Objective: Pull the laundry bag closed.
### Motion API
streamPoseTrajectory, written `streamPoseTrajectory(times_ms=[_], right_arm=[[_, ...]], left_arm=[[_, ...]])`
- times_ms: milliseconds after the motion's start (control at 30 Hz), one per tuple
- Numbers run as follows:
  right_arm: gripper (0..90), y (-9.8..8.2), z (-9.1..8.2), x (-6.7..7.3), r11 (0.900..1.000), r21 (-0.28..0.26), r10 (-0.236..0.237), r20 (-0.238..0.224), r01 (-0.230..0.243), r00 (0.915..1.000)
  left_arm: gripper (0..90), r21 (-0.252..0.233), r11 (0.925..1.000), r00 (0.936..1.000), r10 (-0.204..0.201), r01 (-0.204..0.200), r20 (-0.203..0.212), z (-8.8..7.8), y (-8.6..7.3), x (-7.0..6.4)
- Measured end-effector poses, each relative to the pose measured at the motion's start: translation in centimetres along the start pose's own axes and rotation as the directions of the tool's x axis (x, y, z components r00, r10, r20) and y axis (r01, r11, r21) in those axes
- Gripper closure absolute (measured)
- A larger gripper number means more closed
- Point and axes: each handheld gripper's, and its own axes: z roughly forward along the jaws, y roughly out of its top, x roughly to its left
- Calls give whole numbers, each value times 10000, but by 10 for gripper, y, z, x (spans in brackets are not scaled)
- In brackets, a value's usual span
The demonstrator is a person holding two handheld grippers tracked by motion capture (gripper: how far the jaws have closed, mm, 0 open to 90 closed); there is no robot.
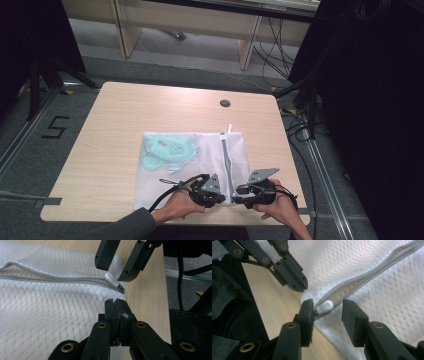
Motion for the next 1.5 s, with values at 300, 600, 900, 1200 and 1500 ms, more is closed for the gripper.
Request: streamPoseTrajectory(times_ms=[300,600,900,1200,1500], right_arm=[[705,4,5,3,9934,385,-1063,-382,1077,9936],[774,6,7,5,9875,555,-1439,-613,1473,9877],[848,6,8,7,9840,693,-1581,-859,1642,9837],[862,8,9,7,9787,701,-1859,-979,1931,9777],[863,12,-1,12,9939,193,-1071,-663,1086,9920]], left_arm=[[882,79,9999,9999,140,-140,83,1,-1,-1],[880,157,9997,9997,208,-210,133,2,-3,-2],[880,269,9992,9994,306,-311,180,2,-4,-3],[860,216,9995,9995,217,-221,209,1,-5,-3],[667,376,9961,9965,805,-795,-238,2,-6,-14]])
